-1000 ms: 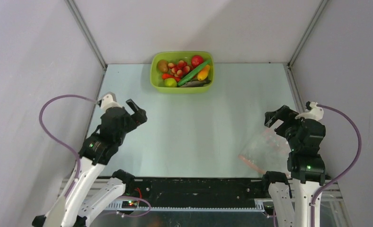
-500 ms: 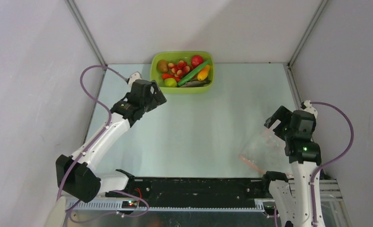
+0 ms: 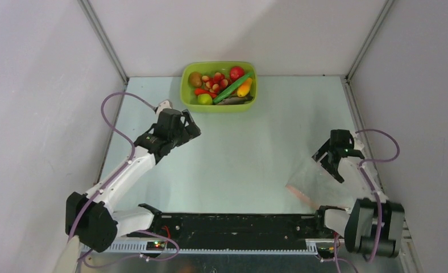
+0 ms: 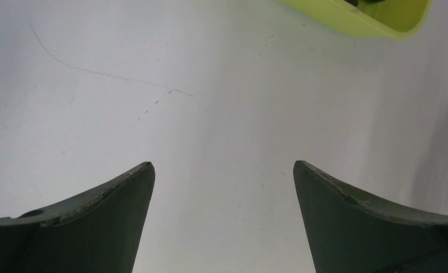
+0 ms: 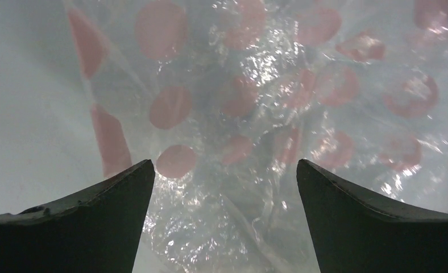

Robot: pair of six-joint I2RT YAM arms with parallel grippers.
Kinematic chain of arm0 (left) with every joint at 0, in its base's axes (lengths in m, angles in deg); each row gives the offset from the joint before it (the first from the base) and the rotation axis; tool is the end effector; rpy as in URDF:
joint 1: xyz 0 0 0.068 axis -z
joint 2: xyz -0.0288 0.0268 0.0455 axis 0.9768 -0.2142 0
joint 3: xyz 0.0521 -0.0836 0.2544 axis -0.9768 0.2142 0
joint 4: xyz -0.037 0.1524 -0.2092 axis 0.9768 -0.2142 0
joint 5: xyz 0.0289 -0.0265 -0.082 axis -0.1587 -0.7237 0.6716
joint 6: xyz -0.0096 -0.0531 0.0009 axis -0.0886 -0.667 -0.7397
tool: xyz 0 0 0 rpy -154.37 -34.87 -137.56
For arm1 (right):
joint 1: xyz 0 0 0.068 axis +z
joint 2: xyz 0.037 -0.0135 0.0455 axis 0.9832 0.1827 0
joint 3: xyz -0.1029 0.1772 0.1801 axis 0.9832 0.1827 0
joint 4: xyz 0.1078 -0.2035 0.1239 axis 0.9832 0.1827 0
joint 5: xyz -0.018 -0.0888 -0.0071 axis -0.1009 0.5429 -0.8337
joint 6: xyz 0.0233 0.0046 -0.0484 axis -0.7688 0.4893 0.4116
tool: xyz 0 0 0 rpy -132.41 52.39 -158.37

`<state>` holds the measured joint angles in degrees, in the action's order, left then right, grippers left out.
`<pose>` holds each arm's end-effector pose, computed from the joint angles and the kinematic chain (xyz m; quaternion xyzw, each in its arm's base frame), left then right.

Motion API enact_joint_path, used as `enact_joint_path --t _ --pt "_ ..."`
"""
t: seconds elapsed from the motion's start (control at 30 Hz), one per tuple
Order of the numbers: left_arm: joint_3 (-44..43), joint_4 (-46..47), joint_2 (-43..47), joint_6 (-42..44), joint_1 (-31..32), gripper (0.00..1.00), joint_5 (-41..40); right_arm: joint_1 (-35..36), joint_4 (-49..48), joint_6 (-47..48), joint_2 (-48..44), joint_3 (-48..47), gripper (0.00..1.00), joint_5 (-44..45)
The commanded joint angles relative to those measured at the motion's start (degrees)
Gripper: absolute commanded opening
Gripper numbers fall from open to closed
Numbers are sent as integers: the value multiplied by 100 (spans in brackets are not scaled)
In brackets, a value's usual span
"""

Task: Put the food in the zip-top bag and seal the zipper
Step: Move the zipper food storage bag to the center of the board, then pick up the zipper food storage bag at the center of the board.

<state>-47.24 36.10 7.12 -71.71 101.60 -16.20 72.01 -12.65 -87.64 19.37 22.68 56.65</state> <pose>0.2332 -0.0950 0.2774 -0.1989 0.8859 -0.1397 0.3952 0.1904 -0.0341 0.1957 0.3711 0.8903 -0.0686 0.2549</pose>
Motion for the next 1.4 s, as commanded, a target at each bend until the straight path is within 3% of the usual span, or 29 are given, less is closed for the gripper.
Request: enact_joint_path --t 0.0,0.3,0.4,0.57,0.73,1.0,1.07,1.1,1.2,1.37 --pt "38 187 374 -77 -9 98 108 324 -1084 -507 783 -69 100 475" --pt "437 171 934 -152 -7 98 58 635 -1728 -327 1306 -191 100 -1019" --pt "536 210 1048 -244 -12 98 34 1126 -2043 -293 1416 -198 100 -1319" --pt "526 135 1014 -270 -6 98 70 1790 -2382 -462 1797 -253 100 -1407" --pt "582 24 1057 -298 -13 98 64 2436 -1686 -648 2513 -744 95 -395" --pt "691 -86 1261 -325 -9 98 -23 2758 -569 -981 2607 -926 55 447" --pt "686 -93 1279 -328 -10 98 -24 2759 -537 -991 2413 -867 37 548" --pt "701 -86 1280 -331 -12 98 -2 2759 -556 -988 2270 -805 23 563" --pt "723 -3 1297 -344 -15 98 77 2765 -682 -1029 1937 -660 1 524" --pt "807 85 1288 -355 -8 98 218 2802 -804 -1097 1053 -551 0 373"
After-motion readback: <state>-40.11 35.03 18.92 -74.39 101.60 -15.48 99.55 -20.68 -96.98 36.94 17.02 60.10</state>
